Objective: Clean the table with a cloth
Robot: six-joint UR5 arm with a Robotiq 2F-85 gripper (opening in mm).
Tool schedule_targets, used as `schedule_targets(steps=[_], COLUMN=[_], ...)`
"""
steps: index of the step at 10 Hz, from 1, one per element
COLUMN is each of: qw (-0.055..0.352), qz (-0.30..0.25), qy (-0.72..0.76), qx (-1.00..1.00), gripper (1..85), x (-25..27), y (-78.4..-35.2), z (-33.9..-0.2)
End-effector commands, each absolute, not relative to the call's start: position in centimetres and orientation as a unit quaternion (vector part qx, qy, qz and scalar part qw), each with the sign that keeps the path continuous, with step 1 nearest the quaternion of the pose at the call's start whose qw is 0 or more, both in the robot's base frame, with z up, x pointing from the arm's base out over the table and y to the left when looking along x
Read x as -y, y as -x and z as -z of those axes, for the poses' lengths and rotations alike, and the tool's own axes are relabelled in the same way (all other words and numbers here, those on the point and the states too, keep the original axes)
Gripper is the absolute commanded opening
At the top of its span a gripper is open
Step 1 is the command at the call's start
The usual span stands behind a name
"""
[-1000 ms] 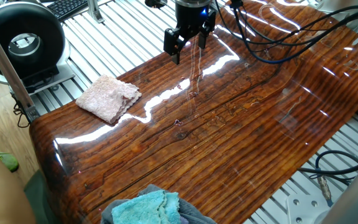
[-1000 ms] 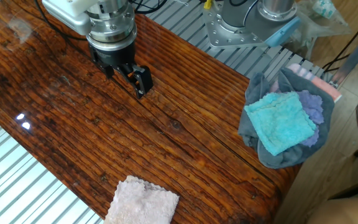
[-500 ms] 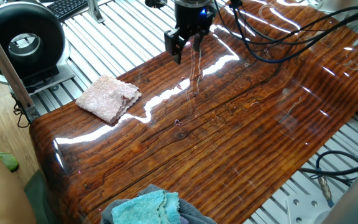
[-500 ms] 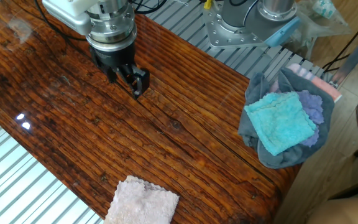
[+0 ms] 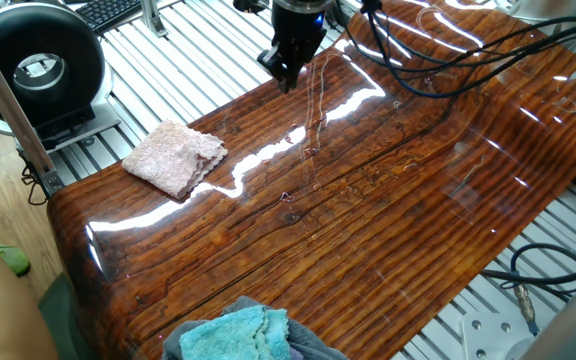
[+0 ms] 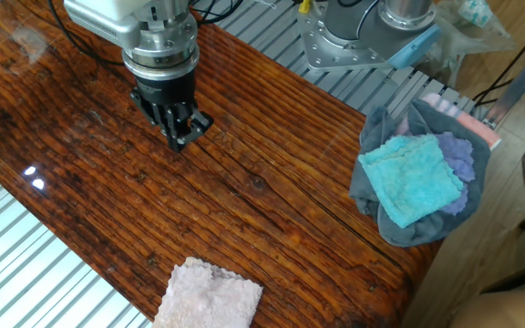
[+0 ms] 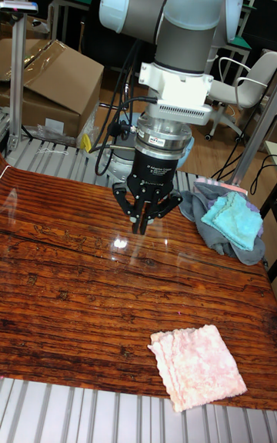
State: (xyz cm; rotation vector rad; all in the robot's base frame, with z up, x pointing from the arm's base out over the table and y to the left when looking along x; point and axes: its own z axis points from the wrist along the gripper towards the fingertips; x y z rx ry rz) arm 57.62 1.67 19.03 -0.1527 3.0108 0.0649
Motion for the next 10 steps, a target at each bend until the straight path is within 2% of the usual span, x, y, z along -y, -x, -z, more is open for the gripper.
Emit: schedule_targets(steps=[1,3,6,9,10], qw=[0.071,0.074,0.104,0.094,0.101], qz=[-0.029,-0.029,-0.014,-0.052,-0.049], qy=[0.053,0.047,0.036,0.057,0.052], qx=[-0.996,-0.996,-0.994,-0.993,-0.992], gripper=[1.3,1.3,3.7,31.7,32.0], x=[-2.1,-2.1,-3.4,-7.0,-7.7], y=[-58.0,-58.2,-59.9,-60.2,-61.0], z=[-19.2,-19.2,-18.2,-16.8,-16.3])
